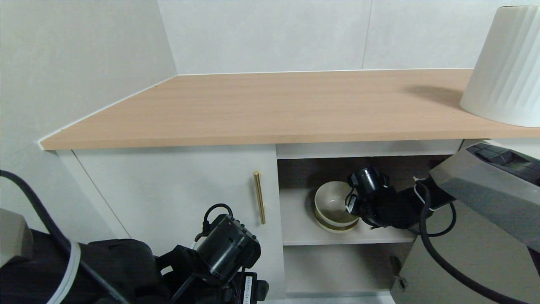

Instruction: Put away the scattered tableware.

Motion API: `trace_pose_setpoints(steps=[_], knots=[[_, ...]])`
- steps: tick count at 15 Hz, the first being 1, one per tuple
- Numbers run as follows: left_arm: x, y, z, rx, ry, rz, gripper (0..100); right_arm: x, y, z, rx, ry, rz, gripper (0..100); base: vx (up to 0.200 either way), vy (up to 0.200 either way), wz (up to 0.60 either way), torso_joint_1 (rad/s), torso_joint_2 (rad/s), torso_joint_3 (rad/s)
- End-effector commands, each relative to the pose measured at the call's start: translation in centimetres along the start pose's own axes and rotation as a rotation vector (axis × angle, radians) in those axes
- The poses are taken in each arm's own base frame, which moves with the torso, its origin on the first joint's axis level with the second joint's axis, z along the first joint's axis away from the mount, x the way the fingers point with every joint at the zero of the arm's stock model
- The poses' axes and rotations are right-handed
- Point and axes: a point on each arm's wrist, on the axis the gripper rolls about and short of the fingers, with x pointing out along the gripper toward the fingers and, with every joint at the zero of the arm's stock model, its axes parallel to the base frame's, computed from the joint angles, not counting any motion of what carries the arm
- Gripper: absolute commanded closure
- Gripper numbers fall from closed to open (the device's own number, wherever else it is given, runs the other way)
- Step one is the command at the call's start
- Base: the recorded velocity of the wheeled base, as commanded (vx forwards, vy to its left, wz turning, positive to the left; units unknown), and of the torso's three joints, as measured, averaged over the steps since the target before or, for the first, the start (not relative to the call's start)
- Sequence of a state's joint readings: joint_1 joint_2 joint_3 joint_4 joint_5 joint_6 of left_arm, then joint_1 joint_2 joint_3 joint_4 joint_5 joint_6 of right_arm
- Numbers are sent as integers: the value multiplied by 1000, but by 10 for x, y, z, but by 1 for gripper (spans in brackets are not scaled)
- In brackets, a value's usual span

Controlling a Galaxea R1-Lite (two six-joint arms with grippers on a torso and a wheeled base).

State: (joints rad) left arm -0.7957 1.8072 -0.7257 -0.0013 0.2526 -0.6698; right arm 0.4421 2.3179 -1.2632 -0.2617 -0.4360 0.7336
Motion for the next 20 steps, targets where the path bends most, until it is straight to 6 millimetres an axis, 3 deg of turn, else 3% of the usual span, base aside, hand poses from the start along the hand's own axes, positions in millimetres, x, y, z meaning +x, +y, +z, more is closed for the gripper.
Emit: trace_pose_setpoints(steps=[1, 11, 12, 20], knots=[[0, 0, 0, 0, 1, 1, 0, 3, 0, -2, -2, 3, -3, 100, 0, 0, 0, 0, 0, 0], [0, 0, 0, 0, -1, 0, 0, 1, 2, -2, -3, 0, 4, 100, 0, 0, 0, 0, 0, 0], [0, 0, 0, 0, -1, 0, 0, 1, 2, -2, -3, 0, 4, 0, 0, 0, 0, 0, 0, 0], [-1, 1, 0, -3, 0, 3, 0, -5, 2, -1, -6, 3, 10, 0, 0, 0, 0, 0, 0, 0]])
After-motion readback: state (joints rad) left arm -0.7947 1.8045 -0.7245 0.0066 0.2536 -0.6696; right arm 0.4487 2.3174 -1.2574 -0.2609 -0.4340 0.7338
